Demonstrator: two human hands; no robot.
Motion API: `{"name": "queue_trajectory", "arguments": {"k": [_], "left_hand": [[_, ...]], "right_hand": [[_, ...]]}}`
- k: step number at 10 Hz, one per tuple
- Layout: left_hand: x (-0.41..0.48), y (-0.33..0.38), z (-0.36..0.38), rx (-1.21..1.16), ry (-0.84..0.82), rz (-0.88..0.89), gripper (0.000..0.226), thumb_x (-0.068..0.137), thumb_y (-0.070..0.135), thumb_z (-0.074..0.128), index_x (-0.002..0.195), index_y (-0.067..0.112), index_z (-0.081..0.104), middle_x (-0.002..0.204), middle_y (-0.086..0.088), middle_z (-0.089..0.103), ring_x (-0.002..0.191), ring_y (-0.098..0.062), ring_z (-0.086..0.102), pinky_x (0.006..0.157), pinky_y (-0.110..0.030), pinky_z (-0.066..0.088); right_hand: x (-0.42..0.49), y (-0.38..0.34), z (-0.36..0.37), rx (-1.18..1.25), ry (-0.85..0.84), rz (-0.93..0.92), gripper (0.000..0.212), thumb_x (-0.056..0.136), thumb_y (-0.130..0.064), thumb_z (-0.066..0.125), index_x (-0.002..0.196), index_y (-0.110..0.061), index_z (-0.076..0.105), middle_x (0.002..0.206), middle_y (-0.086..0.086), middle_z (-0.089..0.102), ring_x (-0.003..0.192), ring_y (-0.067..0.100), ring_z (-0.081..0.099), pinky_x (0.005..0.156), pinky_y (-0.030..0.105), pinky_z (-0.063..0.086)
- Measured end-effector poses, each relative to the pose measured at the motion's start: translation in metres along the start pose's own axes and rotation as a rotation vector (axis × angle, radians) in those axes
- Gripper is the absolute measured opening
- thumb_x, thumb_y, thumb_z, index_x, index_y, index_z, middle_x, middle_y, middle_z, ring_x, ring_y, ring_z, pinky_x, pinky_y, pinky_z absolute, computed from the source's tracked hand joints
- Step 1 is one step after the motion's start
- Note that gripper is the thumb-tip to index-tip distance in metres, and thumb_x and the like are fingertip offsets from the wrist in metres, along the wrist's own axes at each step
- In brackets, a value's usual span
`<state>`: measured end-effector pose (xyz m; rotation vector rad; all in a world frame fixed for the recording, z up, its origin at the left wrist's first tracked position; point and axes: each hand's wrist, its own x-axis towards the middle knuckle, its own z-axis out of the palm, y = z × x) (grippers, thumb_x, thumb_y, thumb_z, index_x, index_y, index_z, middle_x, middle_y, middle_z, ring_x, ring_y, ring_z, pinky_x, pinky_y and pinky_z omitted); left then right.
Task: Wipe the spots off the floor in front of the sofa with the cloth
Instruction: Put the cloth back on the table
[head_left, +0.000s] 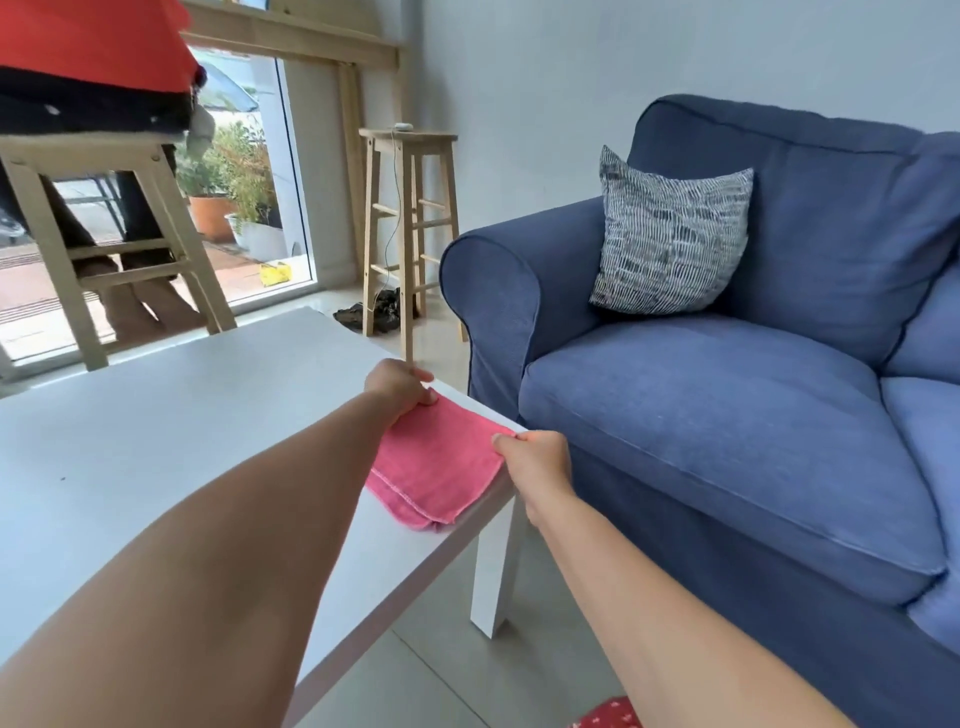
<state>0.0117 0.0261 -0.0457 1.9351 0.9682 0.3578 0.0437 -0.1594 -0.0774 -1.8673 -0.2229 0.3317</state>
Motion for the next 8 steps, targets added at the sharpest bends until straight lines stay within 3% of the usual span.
{"name": "queue_trajectory", "arguments": {"k": [2,3,4,5,6,7,8], "left_hand": [[0.017,0.005,0.022,0.045,0.030,0.042,0.033,0.074,0.013,0.081,0.107,0.019,0.074,0.118,-0.003,0.067,0.100,-0.017,0.057,0.095,-0.027,0.044],[0.021,0.005,0.028,0.060,0.033,0.038,0.033,0.075,0.011,0.080,0.107,0.019,0.074,0.117,-0.003,0.068,0.097,-0.016,0.057,0.098,-0.028,0.046],[0.021,0.007,0.030,0.078,0.032,0.009,0.034,0.076,0.009,0.079,0.109,0.017,0.073,0.119,-0.003,0.067,0.107,-0.020,0.060,0.099,-0.029,0.045],[0.016,0.010,0.037,0.193,0.105,0.002,0.041,0.082,0.011,0.069,0.121,0.022,0.065,0.128,-0.006,0.060,0.117,-0.025,0.054,0.100,-0.033,0.043],[-0.005,0.020,0.056,0.458,0.341,0.115,0.050,0.084,0.009,0.052,0.129,0.030,0.055,0.133,-0.010,0.048,0.125,-0.031,0.042,0.102,-0.044,0.033],[-0.031,0.033,0.086,0.475,0.423,0.361,0.050,0.080,0.008,0.049,0.124,0.032,0.058,0.130,-0.007,0.049,0.122,-0.029,0.042,0.099,-0.044,0.032],[-0.063,0.047,0.127,0.445,0.323,0.495,0.044,0.082,0.014,0.050,0.120,0.034,0.062,0.127,-0.001,0.051,0.120,-0.026,0.045,0.098,-0.040,0.031]], "right_hand": [[0.026,0.013,-0.007,-0.022,0.048,-0.004,0.044,0.065,-0.011,0.058,0.044,-0.022,0.020,0.050,-0.006,0.015,0.057,0.018,0.018,0.055,0.033,0.014],[0.033,0.021,-0.009,0.039,0.046,0.007,0.032,0.068,-0.013,0.063,0.053,-0.026,0.037,0.056,-0.002,0.029,0.057,0.018,0.027,0.055,0.032,0.022],[0.035,0.024,-0.010,0.145,0.021,0.083,0.025,0.069,-0.014,0.067,0.072,-0.022,0.043,0.063,-0.005,0.040,0.055,0.015,0.036,0.051,0.026,0.029],[0.031,0.025,-0.018,0.200,-0.041,0.165,0.059,0.072,-0.030,0.075,0.121,-0.020,0.045,0.110,0.001,0.055,0.092,0.020,0.057,0.076,0.035,0.049],[0.023,0.020,-0.045,0.213,-0.044,0.169,0.089,0.075,-0.044,0.072,0.147,-0.023,0.024,0.140,-0.001,0.042,0.117,0.022,0.051,0.089,0.037,0.046],[0.011,0.020,-0.089,0.215,-0.034,0.138,0.071,0.083,-0.038,0.065,0.145,-0.027,0.033,0.138,0.000,0.046,0.115,0.023,0.054,0.091,0.036,0.045],[-0.007,0.021,-0.145,0.145,0.038,0.106,0.055,0.086,-0.025,0.060,0.139,-0.026,0.045,0.132,-0.001,0.050,0.112,0.022,0.055,0.092,0.034,0.045]]}}
